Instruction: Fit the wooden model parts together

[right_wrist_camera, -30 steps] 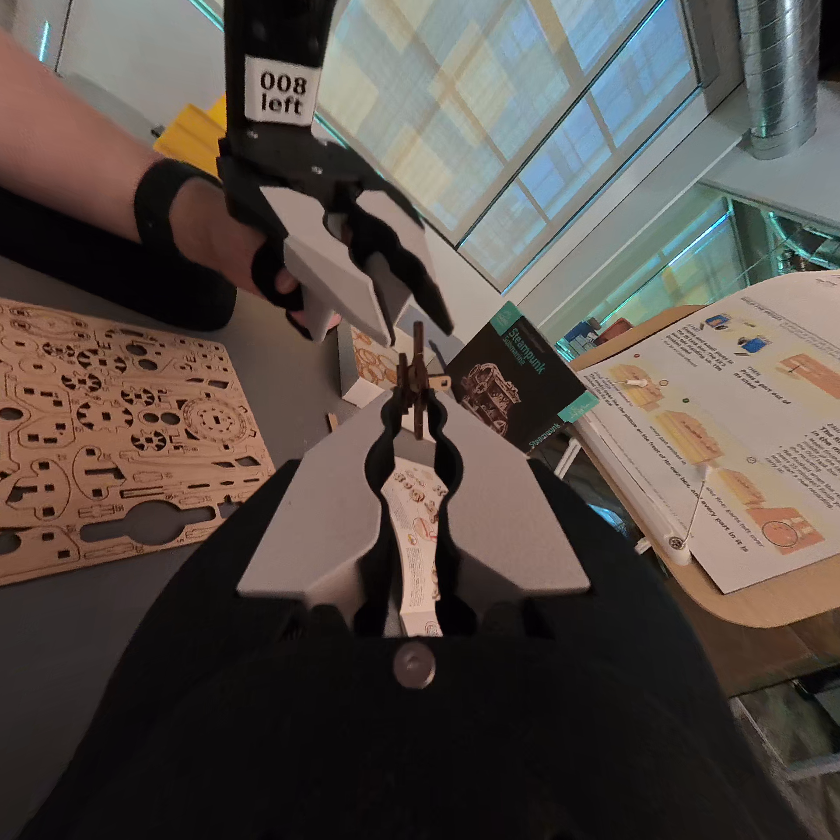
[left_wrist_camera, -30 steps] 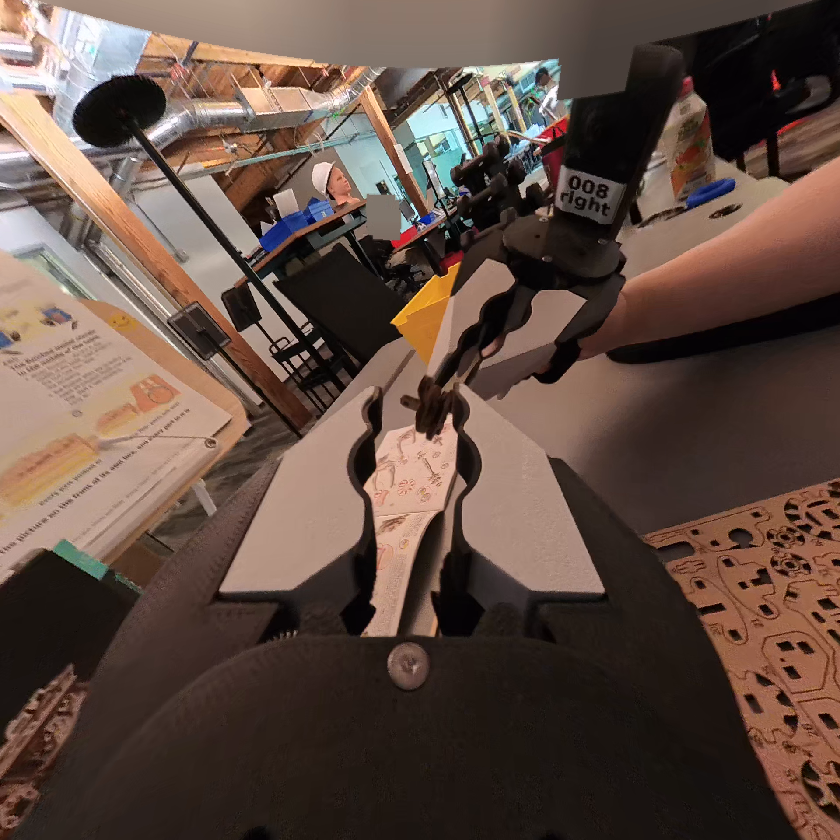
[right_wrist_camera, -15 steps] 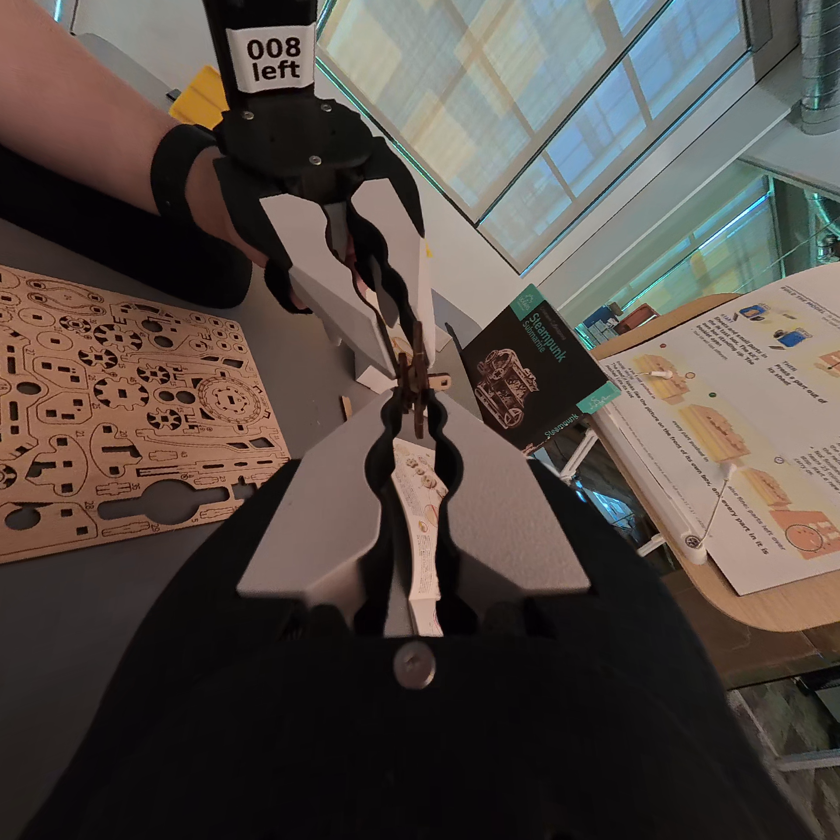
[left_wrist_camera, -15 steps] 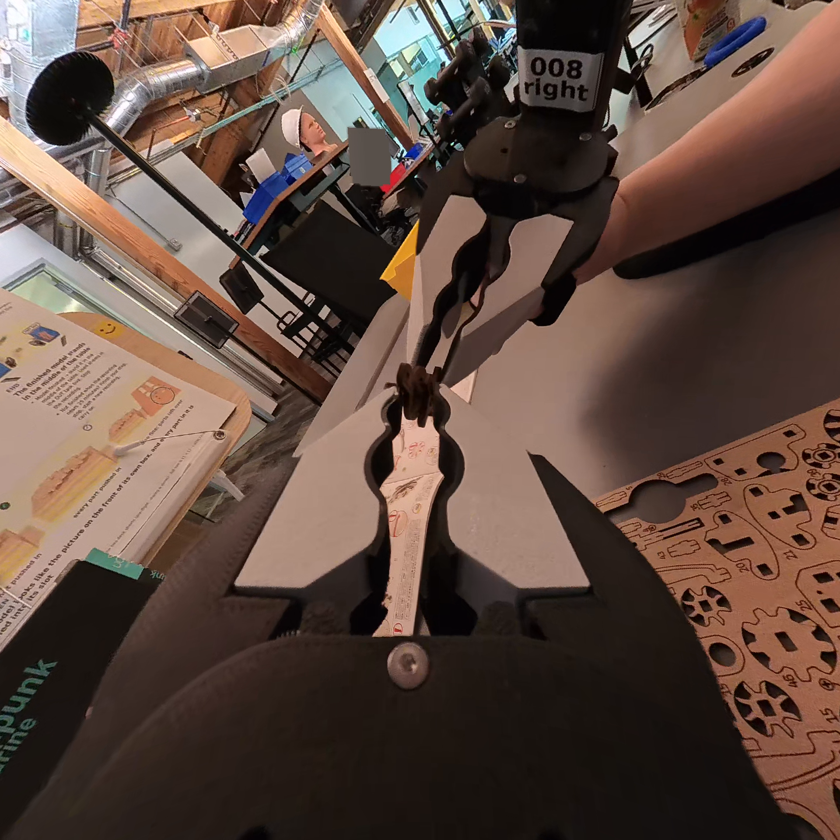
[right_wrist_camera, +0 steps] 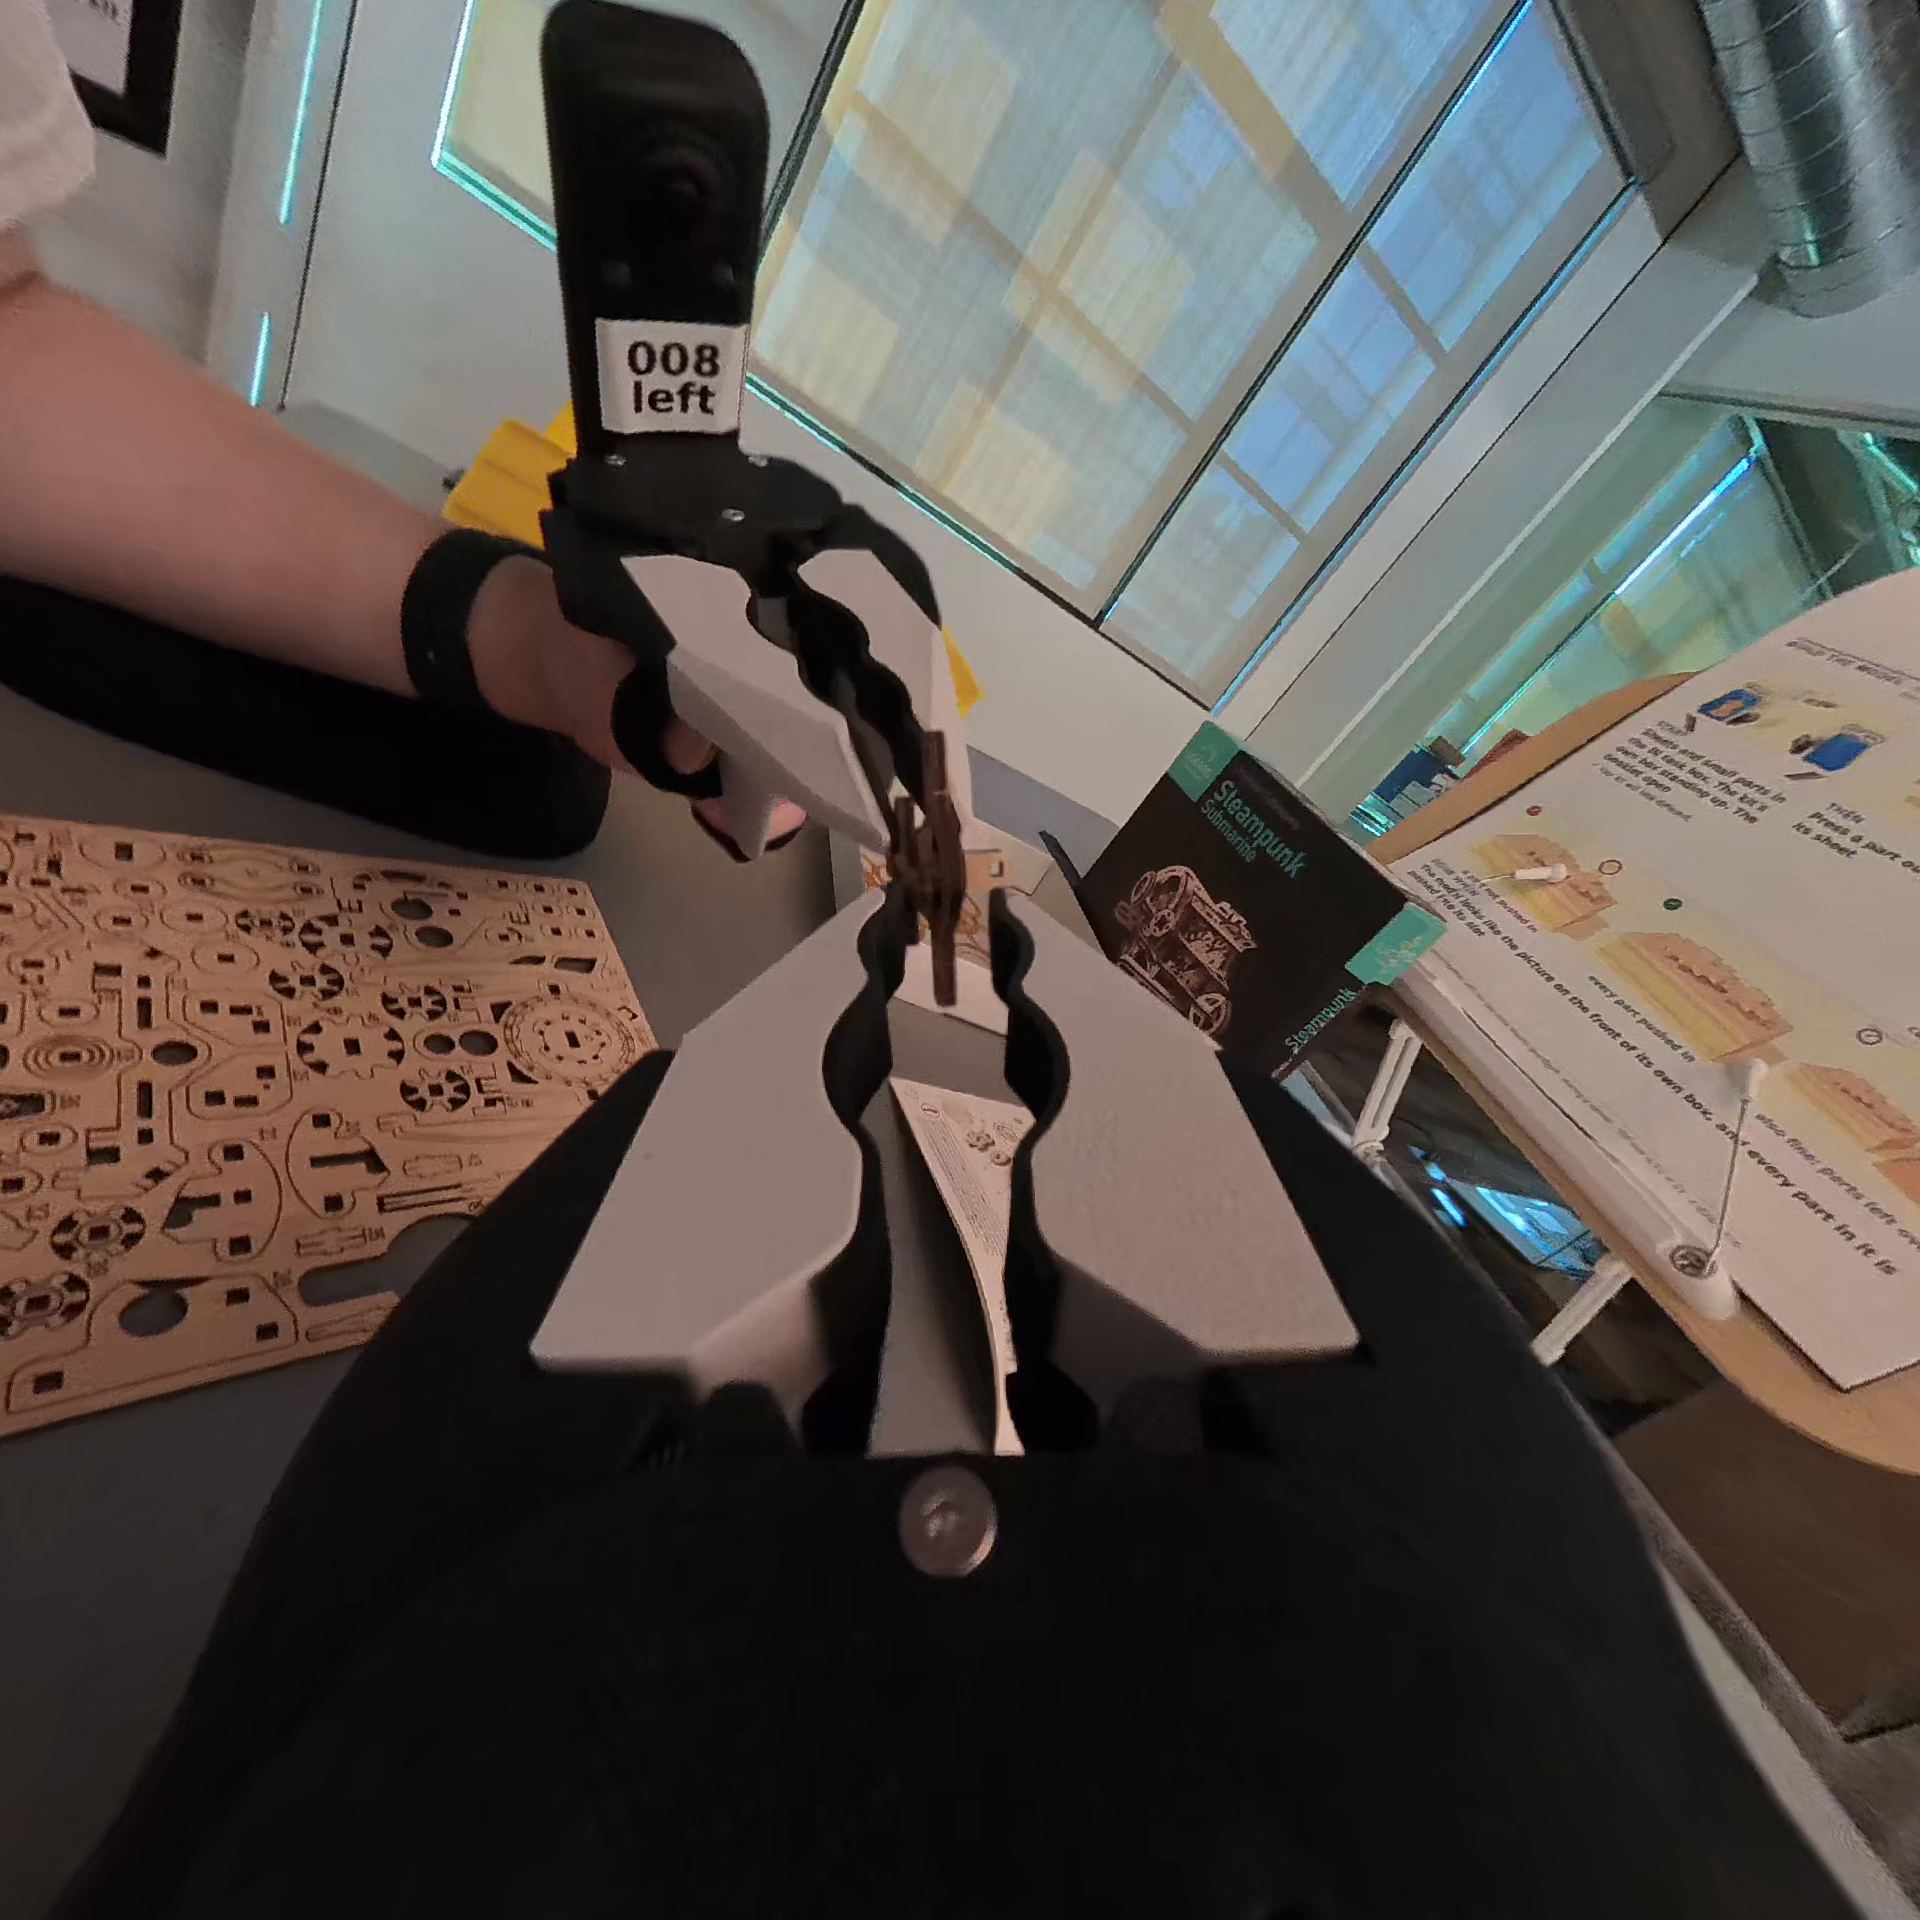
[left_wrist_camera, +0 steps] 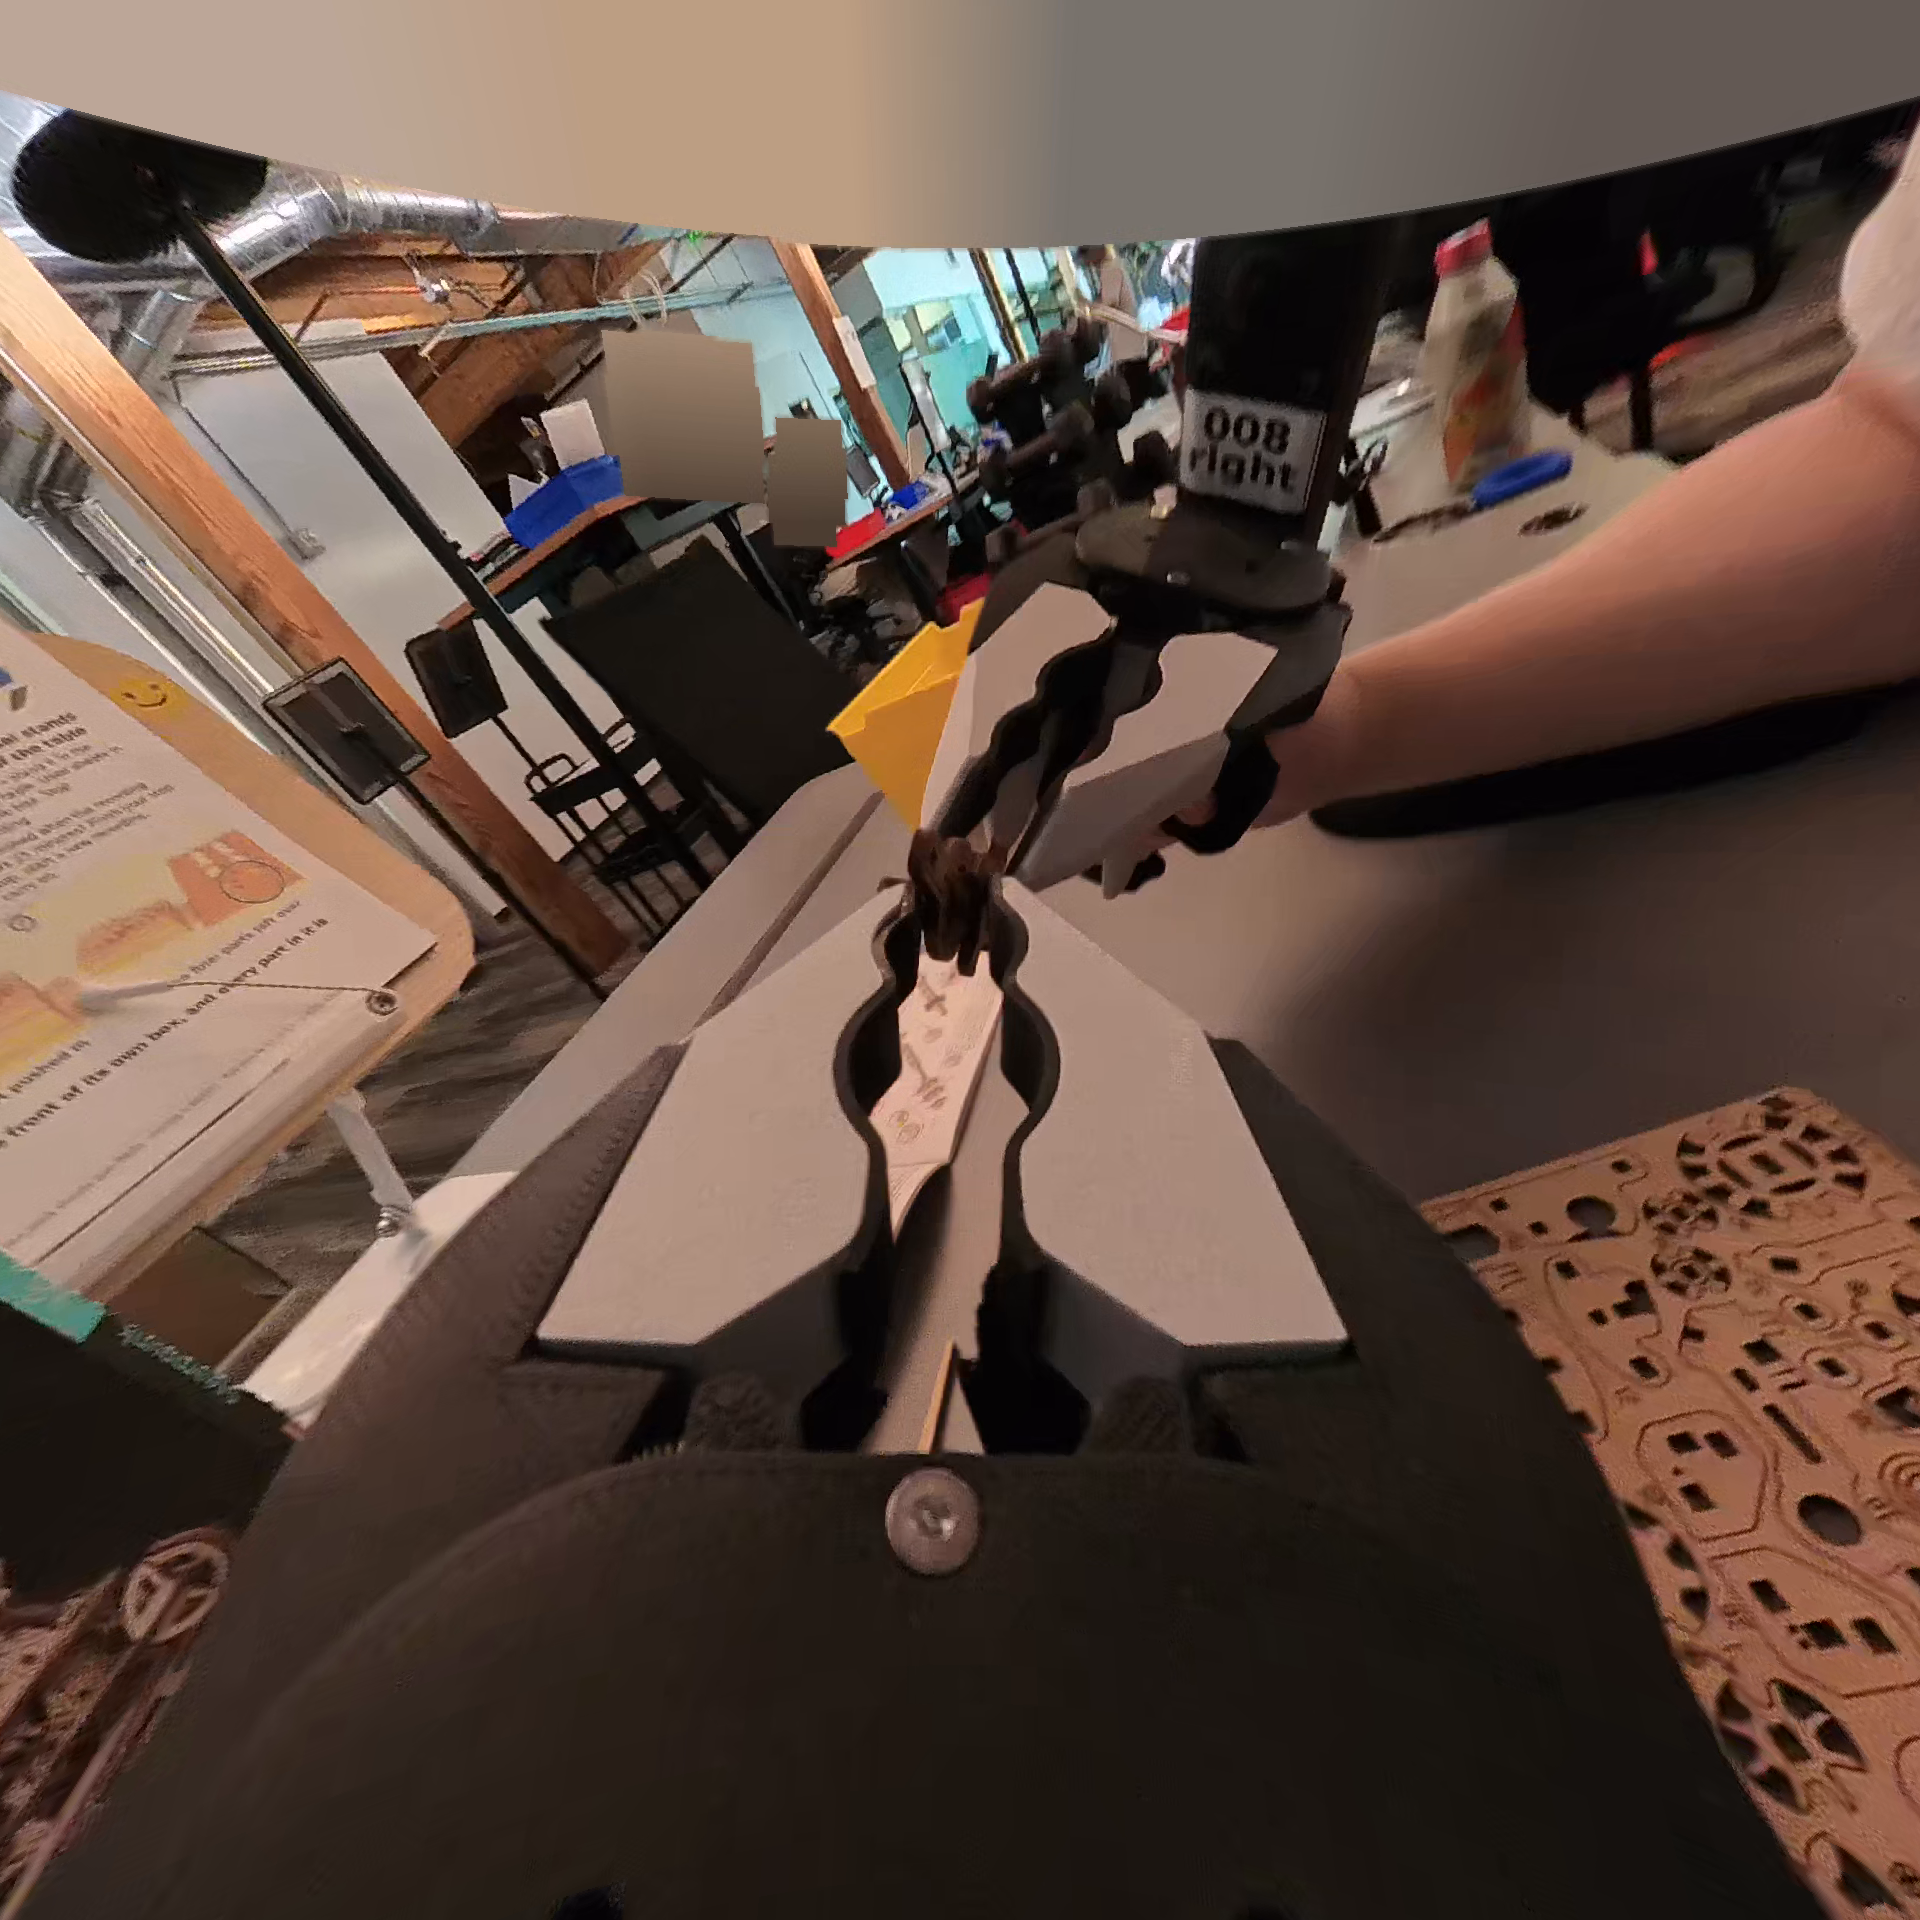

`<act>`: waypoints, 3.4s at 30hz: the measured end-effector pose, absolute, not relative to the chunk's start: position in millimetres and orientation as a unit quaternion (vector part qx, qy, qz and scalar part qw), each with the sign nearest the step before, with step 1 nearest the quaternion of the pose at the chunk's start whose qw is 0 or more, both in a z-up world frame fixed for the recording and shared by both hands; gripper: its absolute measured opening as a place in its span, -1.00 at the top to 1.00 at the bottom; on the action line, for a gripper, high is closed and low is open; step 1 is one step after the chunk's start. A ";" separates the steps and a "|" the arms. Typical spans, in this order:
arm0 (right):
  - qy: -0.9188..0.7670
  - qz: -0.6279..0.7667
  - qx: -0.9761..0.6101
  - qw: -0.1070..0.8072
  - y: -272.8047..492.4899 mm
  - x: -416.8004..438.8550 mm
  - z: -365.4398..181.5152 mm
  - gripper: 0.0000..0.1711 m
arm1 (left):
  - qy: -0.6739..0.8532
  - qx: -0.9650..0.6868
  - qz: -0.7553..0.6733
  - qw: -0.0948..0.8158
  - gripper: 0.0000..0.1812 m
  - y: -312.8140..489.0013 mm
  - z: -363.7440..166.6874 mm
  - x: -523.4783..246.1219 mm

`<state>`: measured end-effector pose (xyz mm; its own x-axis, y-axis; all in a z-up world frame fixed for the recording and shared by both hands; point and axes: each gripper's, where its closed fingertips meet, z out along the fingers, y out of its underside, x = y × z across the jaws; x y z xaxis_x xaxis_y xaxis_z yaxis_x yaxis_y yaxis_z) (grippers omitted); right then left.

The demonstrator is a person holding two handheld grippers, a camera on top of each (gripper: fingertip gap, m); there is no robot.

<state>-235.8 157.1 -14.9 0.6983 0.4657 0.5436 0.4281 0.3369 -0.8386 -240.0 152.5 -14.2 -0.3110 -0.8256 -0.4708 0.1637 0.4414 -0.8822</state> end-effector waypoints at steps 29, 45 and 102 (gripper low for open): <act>-0.307 0.182 -0.634 0.686 165.2 -229.9 -24.5 0.99 | 0.613 -0.303 -0.562 0.466 0.85 163.0 -4.1 -241.6; -0.262 -0.165 -0.663 0.682 192.0 -196.6 -20.4 0.99 | 0.476 -0.508 -0.582 0.420 0.29 196.0 -11.7 -208.5; -0.356 -0.243 -0.606 0.669 182.1 -211.5 -20.0 0.98 | 0.547 -0.456 -0.587 0.385 0.68 178.1 -19.8 -212.7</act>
<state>-211.5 182.1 -20.0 0.6288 0.1059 0.7704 0.7561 0.1479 -0.6375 -212.7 178.1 -19.8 -0.2873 -0.9510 0.1140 -0.0469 -0.1049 -0.9934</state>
